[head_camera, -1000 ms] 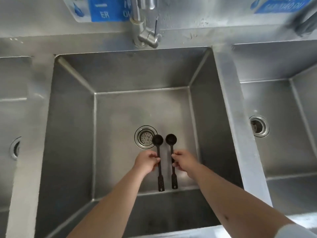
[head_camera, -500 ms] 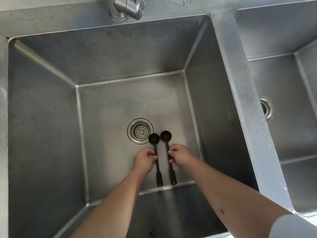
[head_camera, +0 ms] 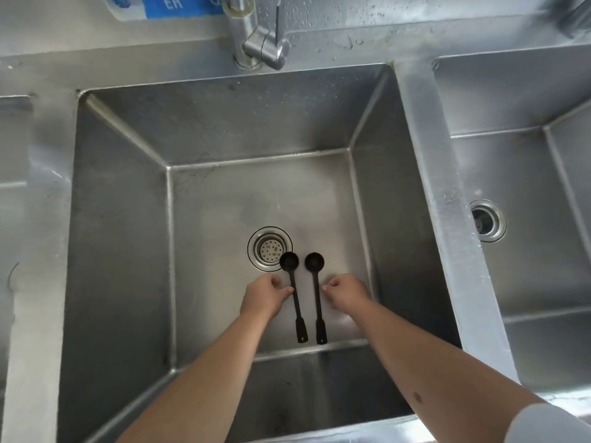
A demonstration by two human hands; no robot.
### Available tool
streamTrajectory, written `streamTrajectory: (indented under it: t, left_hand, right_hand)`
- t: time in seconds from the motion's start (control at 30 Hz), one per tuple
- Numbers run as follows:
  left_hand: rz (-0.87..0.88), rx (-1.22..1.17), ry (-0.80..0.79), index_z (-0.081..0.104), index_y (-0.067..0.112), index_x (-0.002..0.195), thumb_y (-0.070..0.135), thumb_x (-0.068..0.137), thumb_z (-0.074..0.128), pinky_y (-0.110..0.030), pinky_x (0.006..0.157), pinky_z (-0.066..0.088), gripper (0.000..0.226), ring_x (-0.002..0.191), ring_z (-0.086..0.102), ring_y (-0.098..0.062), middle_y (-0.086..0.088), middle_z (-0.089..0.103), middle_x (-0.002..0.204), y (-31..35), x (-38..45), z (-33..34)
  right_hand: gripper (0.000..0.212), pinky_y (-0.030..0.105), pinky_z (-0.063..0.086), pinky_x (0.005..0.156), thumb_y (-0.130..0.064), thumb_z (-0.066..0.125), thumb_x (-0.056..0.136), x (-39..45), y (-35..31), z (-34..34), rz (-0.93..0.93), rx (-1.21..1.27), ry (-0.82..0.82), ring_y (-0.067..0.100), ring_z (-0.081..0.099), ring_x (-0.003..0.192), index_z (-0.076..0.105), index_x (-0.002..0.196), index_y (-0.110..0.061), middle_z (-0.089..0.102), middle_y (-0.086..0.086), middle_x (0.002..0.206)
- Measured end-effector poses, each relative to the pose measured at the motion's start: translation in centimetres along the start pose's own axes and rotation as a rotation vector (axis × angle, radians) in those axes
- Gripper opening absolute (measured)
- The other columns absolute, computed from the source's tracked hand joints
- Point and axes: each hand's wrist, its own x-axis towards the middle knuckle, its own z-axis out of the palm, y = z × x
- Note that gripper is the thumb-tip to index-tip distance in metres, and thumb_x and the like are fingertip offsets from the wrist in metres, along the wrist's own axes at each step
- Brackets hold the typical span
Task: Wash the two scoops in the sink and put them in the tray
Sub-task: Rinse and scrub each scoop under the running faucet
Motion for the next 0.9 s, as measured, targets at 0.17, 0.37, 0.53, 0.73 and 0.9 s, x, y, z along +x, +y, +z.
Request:
streamTrajectory:
  t: [0.17, 0.37, 0.53, 0.73, 0.9]
  left_hand:
    - [0.115, 0.052, 0.077, 0.044, 0.026, 0.139, 0.057, 0.079, 0.059, -0.033, 0.095, 0.044, 0.07, 0.125, 0.052, -0.024, -0.003, 0.055, 0.138, 2.5, -4.3, -5.7]
    - [0.32, 0.04, 0.207, 0.018, 0.027, 0.152, 0.057, 0.083, 0.054, -0.036, 0.118, 0.013, 0.083, 0.149, 0.012, -0.018, -0.004, 0.014, 0.162, 8.6, -8.2, -14.8]
    - [0.496, 0.082, 0.307, 0.013, 0.031, 0.152, 0.057, 0.084, 0.051, -0.039, 0.12, 0.013, 0.082, 0.149, 0.008, -0.019, -0.003, 0.009, 0.163, 14.7, -8.8, -22.7]
    - [0.69, 0.253, 0.468, 0.016, 0.033, 0.15, 0.044, 0.086, 0.054, -0.049, 0.113, 0.023, 0.075, 0.147, 0.014, -0.03, -0.009, 0.012, 0.162, 22.4, -4.8, -29.1]
    - [0.768, 0.659, 0.506, 0.029, 0.029, 0.144, 0.035, 0.088, 0.054, -0.052, 0.102, 0.042, 0.061, 0.143, 0.025, -0.032, -0.009, 0.014, 0.161, 24.5, -0.6, -30.5]
  right_hand:
    - [0.029, 0.03, 0.054, 0.078, -0.037, 0.061, 0.087, -4.2, -4.8, -4.3, -0.094, -0.037, 0.072, 0.02, 0.064, 0.089, 0.066, 0.11, -0.021, 0.07, 0.003, 0.105]
    - [0.063, 0.027, 0.048, 0.074, -0.051, 0.056, 0.084, -10.4, -14.7, -10.8, -0.368, -0.04, 0.184, 0.023, 0.066, 0.104, 0.039, 0.142, -0.033, 0.063, 0.003, 0.129]
    - [0.055, 0.026, 0.053, 0.054, -0.047, 0.059, 0.082, -14.0, -24.0, -16.3, -0.529, 0.043, 0.271, 0.013, 0.065, 0.066, 0.044, 0.134, -0.034, 0.062, -0.005, 0.094]
    - [0.038, 0.031, 0.053, 0.061, -0.025, 0.058, 0.089, -10.8, -33.3, -19.4, -0.547, 0.024, 0.39, 0.02, 0.063, 0.077, 0.045, 0.123, -0.016, 0.066, 0.01, 0.105]
    - [0.027, 0.03, 0.051, 0.064, -0.036, 0.055, 0.088, -5.5, -36.5, -19.5, -0.397, 0.149, 0.375, 0.02, 0.063, 0.078, 0.061, 0.097, -0.011, 0.068, 0.007, 0.099]
